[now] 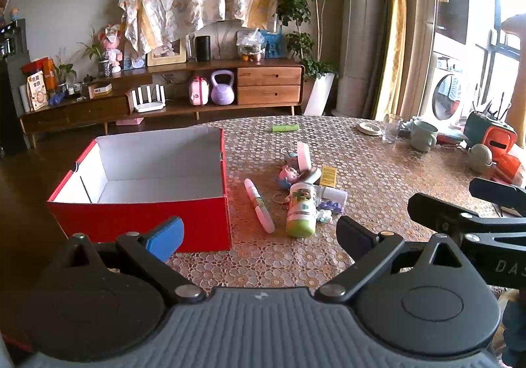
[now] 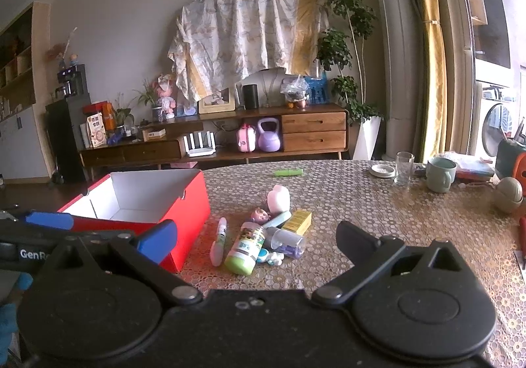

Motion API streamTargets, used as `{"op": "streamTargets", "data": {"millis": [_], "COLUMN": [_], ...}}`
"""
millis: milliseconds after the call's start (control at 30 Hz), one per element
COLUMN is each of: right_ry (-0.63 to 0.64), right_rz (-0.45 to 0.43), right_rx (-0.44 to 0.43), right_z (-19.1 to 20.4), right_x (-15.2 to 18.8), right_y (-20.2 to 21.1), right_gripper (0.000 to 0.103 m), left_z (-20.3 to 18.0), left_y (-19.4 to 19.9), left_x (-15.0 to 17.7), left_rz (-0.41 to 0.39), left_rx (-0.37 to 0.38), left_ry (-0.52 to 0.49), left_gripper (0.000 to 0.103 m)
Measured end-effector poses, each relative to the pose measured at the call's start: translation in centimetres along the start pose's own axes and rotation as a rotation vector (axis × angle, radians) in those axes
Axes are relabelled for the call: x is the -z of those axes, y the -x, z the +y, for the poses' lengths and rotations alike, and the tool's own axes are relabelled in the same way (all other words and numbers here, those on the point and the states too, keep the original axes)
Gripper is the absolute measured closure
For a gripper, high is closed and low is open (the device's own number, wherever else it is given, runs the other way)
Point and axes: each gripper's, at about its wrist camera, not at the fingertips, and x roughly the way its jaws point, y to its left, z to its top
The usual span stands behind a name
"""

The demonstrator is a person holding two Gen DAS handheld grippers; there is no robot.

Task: Organize rigid objects
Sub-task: 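Move both tools toward the cluster of items on the table, then grasp the green-lidded jar with the left tool while the right tool grasps the clear purple-lidded jar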

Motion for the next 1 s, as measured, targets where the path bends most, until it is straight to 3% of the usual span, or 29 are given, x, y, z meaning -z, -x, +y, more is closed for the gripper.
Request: {"op": "streamTargets", "data": {"millis": [533, 867, 1000], "right_ry": [0.021, -0.005, 0.01], "right_rz": [0.013, 0.073, 0.094], "right_rx": [-0.018, -0.047, -0.066], "right_z": [-0.3, -3.0, -3.9], "right_x": [0.0, -1.5, -1.7], "right_y": [-0.7, -4.3, -5.7], "right_gripper": [0.0, 0.002, 0.008], "left_z": [0.5, -0.3, -1.0], "left_y": [-0.7, -3.8, -5.4], "left_x": [0.1, -1.4, -2.0], "left_rz": [0.018, 0.063, 0.055], "left_rx": [-0.012, -0.016, -0.008], "left_ry": [0.0, -0.062, -0.081], "left_gripper": [0.003, 0.003, 0.003]}}
